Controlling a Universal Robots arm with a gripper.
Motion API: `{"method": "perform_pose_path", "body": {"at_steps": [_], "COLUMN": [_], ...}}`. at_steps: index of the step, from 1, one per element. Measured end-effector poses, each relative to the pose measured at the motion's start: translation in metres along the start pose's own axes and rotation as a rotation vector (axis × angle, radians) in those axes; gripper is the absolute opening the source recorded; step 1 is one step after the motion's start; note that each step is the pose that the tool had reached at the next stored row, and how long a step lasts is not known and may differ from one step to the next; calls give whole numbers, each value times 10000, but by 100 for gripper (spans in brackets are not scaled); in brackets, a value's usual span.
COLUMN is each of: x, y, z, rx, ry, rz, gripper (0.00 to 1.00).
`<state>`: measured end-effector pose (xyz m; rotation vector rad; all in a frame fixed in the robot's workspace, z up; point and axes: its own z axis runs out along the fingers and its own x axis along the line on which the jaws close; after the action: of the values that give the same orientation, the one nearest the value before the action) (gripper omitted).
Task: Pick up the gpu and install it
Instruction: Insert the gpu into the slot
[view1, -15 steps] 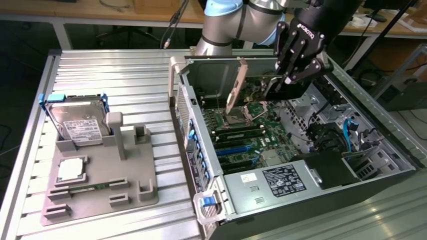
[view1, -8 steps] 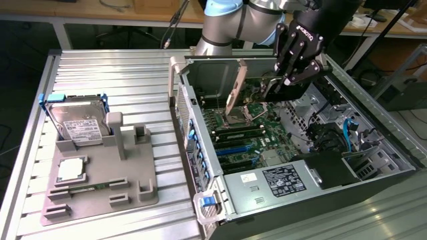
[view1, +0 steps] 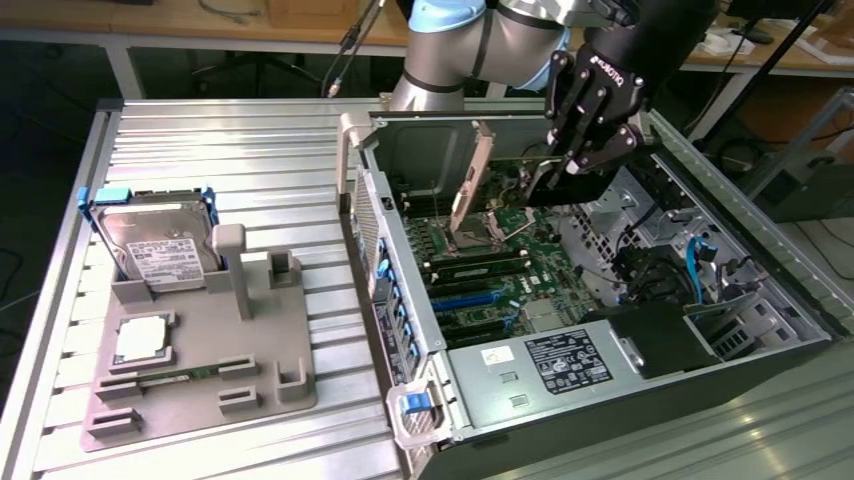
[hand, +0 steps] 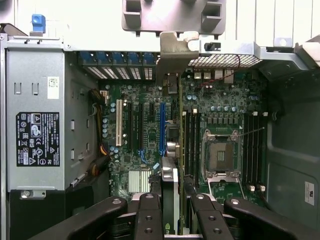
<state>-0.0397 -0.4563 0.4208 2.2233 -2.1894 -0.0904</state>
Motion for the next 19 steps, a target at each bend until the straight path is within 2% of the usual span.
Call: {"method": "perform_pose_path", "body": {"at_steps": [19], "x": [3], "y": [-5], "z": [88], "rx": [0], "ry": [0], "rz": [0], "gripper": [27]}}
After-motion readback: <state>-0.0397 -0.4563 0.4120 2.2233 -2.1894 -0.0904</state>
